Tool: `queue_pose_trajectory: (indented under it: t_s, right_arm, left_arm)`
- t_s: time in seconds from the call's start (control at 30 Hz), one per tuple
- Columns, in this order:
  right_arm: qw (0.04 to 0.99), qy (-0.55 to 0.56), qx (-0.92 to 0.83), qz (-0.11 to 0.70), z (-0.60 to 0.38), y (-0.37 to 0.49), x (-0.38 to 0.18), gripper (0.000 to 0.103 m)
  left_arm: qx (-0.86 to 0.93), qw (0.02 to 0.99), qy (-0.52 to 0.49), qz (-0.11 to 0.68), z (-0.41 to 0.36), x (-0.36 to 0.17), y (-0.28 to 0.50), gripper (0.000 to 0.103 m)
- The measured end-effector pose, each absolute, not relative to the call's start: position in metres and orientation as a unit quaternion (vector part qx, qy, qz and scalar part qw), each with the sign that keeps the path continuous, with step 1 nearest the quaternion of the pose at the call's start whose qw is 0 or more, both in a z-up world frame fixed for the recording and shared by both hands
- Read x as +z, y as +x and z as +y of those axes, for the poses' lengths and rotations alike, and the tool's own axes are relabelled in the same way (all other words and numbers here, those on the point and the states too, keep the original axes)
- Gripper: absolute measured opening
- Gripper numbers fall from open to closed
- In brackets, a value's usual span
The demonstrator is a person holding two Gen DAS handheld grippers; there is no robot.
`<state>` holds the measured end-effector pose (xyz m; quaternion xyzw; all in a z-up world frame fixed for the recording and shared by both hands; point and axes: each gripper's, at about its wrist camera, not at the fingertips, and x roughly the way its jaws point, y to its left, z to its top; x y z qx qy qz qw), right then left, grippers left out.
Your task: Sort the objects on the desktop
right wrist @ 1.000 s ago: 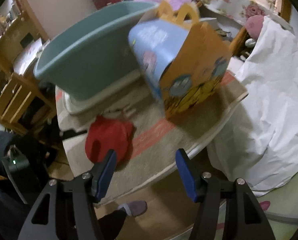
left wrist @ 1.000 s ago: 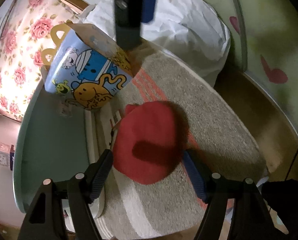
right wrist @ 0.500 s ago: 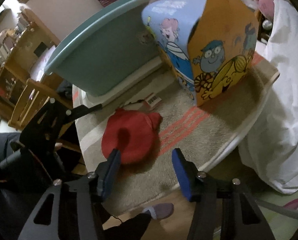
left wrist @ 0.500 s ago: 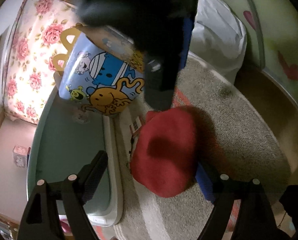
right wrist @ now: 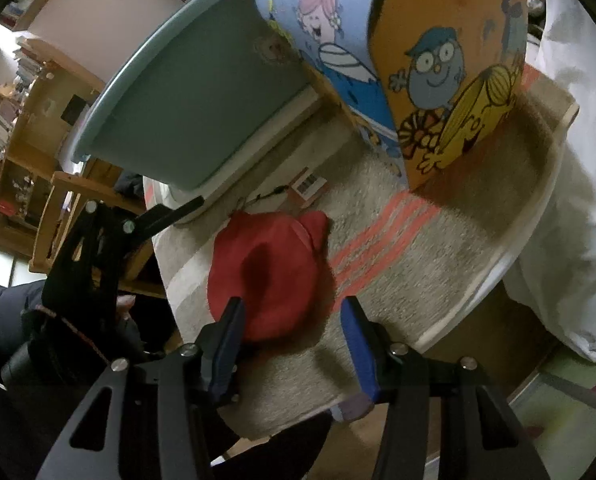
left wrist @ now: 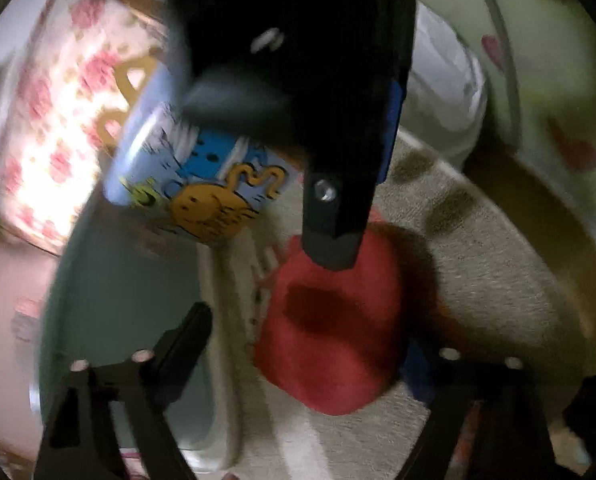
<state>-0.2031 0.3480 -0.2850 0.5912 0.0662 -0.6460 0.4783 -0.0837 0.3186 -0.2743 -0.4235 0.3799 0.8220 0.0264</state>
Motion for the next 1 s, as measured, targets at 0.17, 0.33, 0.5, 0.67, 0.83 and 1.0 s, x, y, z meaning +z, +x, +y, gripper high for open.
queue_pose_trajectory:
  t_s: [0.17,0.33,0.5,0.67,0.83,1.0]
  right_arm:
    - [0.476,0.618,-0.625,0.042,0.346,-0.206,-0.292,0.054]
    - [0.474,0.625,-0.62,0.017,0.347,-0.207,-0.294,0.054]
    - [0.47,0.619,-0.629,-0.003,0.35,-0.209,-0.287,0.054]
    - [0.463,0.602,-0.651,0.003,0.354,-0.21,-0.272,0.054]
    - [0.455,0.59,-0.667,0.002,0.361,-0.215,-0.258,0.054]
    - [0.443,0.579,-0.684,0.009,0.364,-0.212,-0.247,0.054]
  left_arm:
    - [0.808,0.049,-0.43,0.399,0.33,-0.282,-0.079,0.033]
    - [0.817,0.058,-0.45,0.355,0.315,-0.272,-0.092,0.028]
    - [0.823,0.061,-0.451,0.34,0.308,-0.263,-0.097,0.009]
    - [0.834,0.056,-0.453,0.311,0.293,-0.248,-0.106,0.008]
    - [0.847,0.05,-0.451,0.279,0.279,-0.232,-0.114,0.007]
    - [0.852,0.046,-0.443,0.275,0.271,-0.219,-0.112,0.007]
